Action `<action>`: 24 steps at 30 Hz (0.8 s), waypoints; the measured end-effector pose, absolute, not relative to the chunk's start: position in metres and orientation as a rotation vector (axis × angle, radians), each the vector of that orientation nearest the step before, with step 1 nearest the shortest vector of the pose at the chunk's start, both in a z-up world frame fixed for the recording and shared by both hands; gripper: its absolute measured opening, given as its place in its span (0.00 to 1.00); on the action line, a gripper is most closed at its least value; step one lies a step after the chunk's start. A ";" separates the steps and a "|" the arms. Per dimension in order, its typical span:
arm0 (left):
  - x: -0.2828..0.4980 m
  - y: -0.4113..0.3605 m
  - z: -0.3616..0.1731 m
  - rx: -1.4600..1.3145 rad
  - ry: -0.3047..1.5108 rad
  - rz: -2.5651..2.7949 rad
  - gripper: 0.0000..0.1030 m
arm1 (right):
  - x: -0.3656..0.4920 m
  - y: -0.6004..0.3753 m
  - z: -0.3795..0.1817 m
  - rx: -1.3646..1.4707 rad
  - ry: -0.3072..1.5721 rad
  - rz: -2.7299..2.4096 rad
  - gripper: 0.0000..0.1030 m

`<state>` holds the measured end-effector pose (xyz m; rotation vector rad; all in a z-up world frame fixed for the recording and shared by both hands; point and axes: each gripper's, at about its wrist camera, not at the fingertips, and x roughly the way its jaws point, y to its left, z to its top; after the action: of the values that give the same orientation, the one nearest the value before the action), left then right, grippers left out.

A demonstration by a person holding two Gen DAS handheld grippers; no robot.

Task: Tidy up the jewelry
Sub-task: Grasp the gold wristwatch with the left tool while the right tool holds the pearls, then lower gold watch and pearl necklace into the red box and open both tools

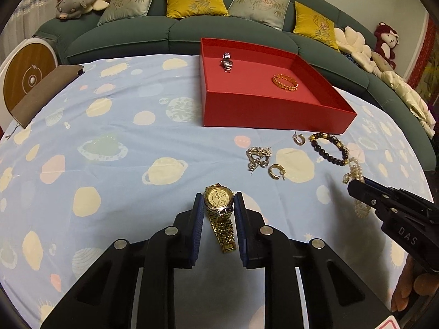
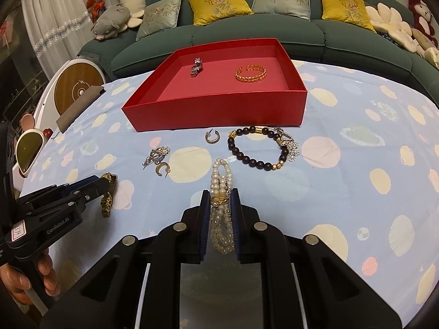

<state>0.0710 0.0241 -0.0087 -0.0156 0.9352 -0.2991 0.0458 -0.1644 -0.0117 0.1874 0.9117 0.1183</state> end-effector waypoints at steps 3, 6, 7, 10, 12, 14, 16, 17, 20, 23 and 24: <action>0.068 0.024 0.001 -0.030 0.912 -0.316 0.18 | 0.045 -0.165 -0.009 0.188 0.904 0.122 0.14; 0.068 0.023 0.010 -0.047 0.894 -0.329 0.18 | 0.044 -0.165 -0.004 0.186 0.887 0.125 0.14; 0.068 0.023 0.012 -0.054 0.891 -0.335 0.18 | 0.044 -0.166 -0.002 0.185 0.880 0.126 0.14; 0.070 0.021 0.022 -0.066 0.872 -0.347 0.18 | 0.043 -0.168 0.005 0.187 0.858 0.125 0.14; 0.072 0.018 0.027 -0.071 0.858 -0.350 0.18 | 0.044 -0.170 0.009 0.191 0.845 0.124 0.14; 0.074 0.016 0.032 -0.076 0.848 -0.352 0.18 | 0.045 -0.172 0.014 0.195 0.832 0.121 0.14; 0.077 0.013 0.038 -0.077 0.838 -0.355 0.18 | 0.047 -0.173 0.019 0.198 0.817 0.119 0.14; 0.079 0.011 0.041 -0.075 0.830 -0.352 0.18 | 0.048 -0.174 0.021 0.197 0.810 0.117 0.14; 0.088 0.006 0.054 -0.068 0.806 -0.356 0.18 | 0.052 -0.178 0.031 0.202 0.786 0.115 0.14; 0.102 -0.001 0.074 -0.054 0.764 -0.365 0.18 | 0.063 -0.184 0.046 0.202 0.759 0.118 0.14; 0.109 -0.002 0.081 -0.059 0.752 -0.367 0.18 | 0.067 -0.187 0.052 0.207 0.750 0.122 0.14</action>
<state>0.1087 -0.0023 0.0806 -0.0590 0.7520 -0.3669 0.0671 -0.1874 0.0516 0.2067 0.7504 0.1222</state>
